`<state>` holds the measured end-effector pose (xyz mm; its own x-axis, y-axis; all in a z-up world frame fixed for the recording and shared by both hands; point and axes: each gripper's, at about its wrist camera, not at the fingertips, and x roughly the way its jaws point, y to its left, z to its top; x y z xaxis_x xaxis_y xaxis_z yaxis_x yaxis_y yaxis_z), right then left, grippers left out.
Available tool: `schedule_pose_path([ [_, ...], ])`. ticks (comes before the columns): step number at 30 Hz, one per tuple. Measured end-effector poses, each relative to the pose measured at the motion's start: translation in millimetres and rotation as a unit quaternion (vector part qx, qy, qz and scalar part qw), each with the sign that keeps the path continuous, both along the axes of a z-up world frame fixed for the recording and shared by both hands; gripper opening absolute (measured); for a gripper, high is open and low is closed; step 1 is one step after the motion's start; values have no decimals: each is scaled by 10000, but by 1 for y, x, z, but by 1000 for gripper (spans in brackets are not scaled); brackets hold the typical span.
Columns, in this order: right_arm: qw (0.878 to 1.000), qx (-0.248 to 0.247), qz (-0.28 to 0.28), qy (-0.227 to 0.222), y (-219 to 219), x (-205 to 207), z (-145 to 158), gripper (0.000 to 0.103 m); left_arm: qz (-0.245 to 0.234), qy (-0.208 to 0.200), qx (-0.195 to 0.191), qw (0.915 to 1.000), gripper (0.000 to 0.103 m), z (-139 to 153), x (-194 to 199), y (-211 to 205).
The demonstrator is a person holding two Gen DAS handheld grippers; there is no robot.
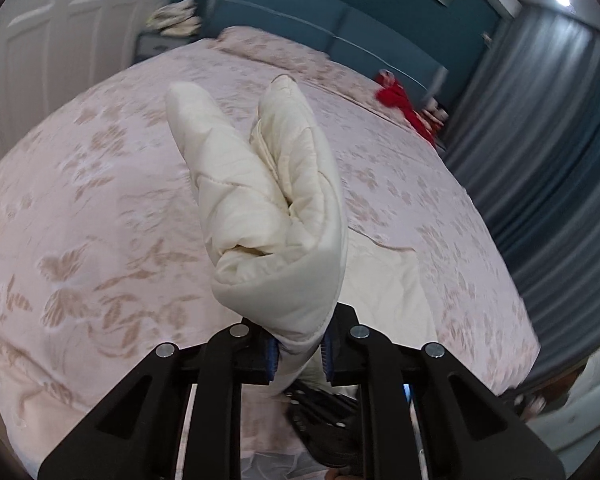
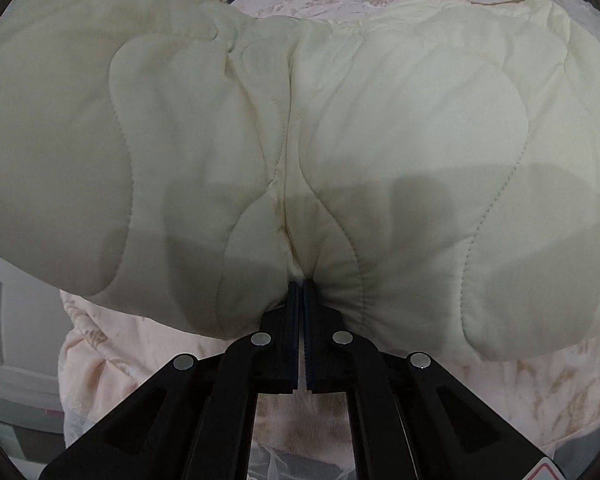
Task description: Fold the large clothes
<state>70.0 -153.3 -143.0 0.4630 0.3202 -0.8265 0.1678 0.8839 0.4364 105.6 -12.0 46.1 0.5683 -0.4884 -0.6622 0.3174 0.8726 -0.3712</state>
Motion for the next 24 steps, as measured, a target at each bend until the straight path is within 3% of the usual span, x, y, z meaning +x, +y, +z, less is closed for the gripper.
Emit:
schedule_pose_path([
  [3, 9990, 430, -110, -7, -15, -11, 7, 1, -408, -173, 177, 9989, 15, 6, -9, -37],
  [7, 9978, 526, -292, -282, -42, -40, 31, 1, -815, -198, 374, 9958, 15, 0, -11, -80],
  [11, 9968, 265, -636, -405, -83, -76, 50, 1, -1145, -92, 613, 9915, 14, -16, -18, -125],
  [16, 9940, -26, -1034, -347, -123, -111, 56, 2, -1523, 120, 1114, 9820, 14, -57, -32, -179],
  [24, 9874, -258, -1535, -301, -177, -140, 58, 9, -1808, 154, 1818, 9665, 15, -103, -49, -226],
])
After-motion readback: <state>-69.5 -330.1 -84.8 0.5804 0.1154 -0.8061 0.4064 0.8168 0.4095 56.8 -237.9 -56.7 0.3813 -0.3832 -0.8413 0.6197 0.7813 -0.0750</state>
